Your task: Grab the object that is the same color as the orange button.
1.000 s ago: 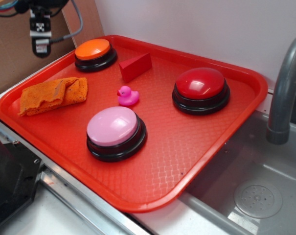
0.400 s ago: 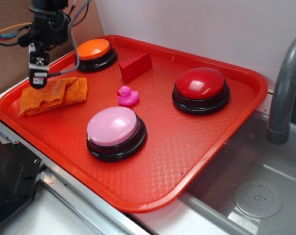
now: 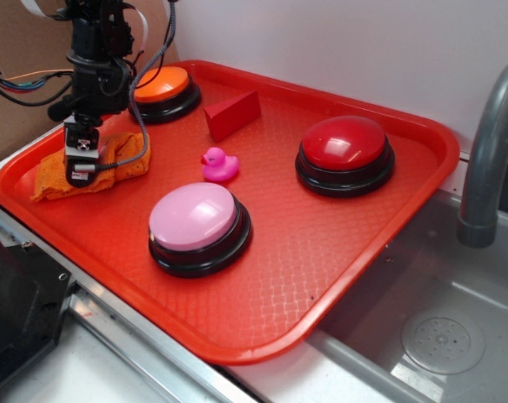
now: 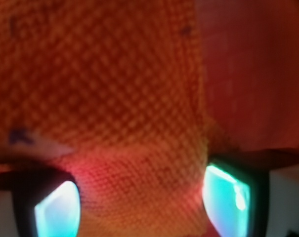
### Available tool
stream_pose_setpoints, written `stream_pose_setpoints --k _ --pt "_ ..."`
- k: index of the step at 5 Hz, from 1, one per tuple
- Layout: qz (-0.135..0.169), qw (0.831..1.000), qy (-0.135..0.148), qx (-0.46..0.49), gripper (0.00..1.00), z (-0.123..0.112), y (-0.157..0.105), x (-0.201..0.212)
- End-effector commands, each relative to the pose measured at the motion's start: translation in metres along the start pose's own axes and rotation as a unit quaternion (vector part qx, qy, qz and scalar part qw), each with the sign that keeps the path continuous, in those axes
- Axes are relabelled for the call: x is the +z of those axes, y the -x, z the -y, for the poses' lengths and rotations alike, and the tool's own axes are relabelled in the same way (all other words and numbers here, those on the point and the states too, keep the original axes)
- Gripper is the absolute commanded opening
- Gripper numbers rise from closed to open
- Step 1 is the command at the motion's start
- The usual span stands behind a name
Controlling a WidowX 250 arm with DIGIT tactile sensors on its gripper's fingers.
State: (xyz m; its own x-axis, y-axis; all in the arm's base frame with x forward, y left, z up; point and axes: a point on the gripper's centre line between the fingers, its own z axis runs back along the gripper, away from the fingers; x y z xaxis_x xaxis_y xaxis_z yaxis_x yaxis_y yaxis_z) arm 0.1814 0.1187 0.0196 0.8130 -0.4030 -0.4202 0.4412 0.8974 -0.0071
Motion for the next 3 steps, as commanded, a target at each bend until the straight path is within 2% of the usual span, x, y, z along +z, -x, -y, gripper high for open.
stream_pose_setpoints --k 1,2,3 --pt "0.038 0.999 0.002 0.006 0.00 0.001 -0.009 -0.006" --pt "0.039 0.999 0.005 0.010 0.00 0.001 -0.007 0.000" --pt "0.044 0.998 0.008 0.036 0.00 0.001 -0.003 0.026"
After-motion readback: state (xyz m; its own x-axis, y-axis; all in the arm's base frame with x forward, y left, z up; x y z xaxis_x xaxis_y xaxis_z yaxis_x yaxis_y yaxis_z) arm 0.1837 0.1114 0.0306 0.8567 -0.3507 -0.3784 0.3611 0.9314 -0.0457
